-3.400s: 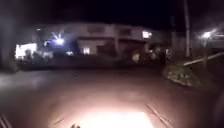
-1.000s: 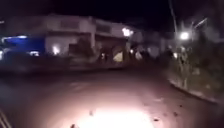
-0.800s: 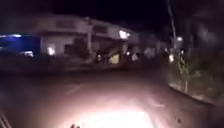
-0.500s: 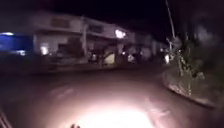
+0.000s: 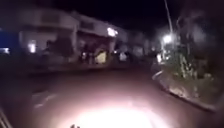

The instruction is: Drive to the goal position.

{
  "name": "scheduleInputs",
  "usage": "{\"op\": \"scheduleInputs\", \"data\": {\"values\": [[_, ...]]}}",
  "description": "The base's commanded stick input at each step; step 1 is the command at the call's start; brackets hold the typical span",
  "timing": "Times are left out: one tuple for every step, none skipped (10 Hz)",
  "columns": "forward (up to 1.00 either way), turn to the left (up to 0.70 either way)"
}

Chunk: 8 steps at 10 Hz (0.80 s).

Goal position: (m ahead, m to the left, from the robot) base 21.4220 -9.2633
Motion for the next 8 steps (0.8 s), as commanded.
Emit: {"op": "scheduleInputs", "data": {"values": [[1.0,0.0],[1.0,0.0],[1.0,0.0],[1.0,0.0],[1.0,0.0],[1.0,-0.14],[1.0,-0.27],[1.0,-0.27]]}}
